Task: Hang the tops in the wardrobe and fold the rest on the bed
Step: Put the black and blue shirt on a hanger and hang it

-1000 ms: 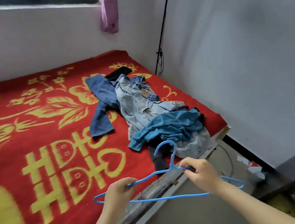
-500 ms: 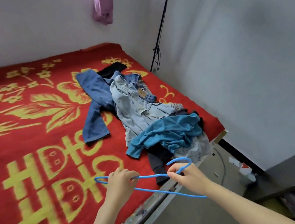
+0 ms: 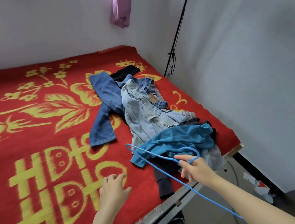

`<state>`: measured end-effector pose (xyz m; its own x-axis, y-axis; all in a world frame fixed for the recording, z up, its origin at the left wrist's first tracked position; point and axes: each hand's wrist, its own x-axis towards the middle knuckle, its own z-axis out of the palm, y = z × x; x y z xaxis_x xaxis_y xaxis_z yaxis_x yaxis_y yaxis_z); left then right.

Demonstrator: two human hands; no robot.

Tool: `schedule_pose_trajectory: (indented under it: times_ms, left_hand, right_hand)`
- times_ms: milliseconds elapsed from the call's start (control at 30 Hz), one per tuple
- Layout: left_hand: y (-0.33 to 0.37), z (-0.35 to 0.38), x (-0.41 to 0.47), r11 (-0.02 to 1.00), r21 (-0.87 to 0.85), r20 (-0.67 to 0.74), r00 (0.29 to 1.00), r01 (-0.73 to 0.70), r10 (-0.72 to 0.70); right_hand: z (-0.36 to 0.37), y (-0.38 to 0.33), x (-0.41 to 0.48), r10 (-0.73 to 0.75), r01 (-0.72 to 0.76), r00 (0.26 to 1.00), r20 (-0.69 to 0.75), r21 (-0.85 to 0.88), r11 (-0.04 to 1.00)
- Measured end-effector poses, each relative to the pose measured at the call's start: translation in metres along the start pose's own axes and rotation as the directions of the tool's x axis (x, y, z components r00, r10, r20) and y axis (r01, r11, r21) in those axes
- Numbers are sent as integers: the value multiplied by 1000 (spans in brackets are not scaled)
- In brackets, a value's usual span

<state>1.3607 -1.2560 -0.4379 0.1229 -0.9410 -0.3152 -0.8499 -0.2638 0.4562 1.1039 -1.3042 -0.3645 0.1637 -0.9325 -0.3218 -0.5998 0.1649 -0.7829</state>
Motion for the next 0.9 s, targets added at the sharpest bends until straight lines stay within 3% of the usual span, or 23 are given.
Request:
schedule_pose_trajectory:
  times_ms: [267,567,800,900]
  left_hand:
    - [59,-6,65,992,12,-46,991,128,-127]
    - [161,12,163,963,-147,-73,969,224,-237]
    - [191,26,196,940,-147,-32,948,309,-317]
    - [193,25,204,927,-113,-10,933,357,-360]
  right_hand:
    - [-99,58,101,172,-125,951,-257,190,974]
    - [-210,171,226,499,-421,750,-434,269,867]
    - [-232,245,311,621,-547,691,-370,295,784]
    - [-221,284,345,706,-608,626,-331,360,708]
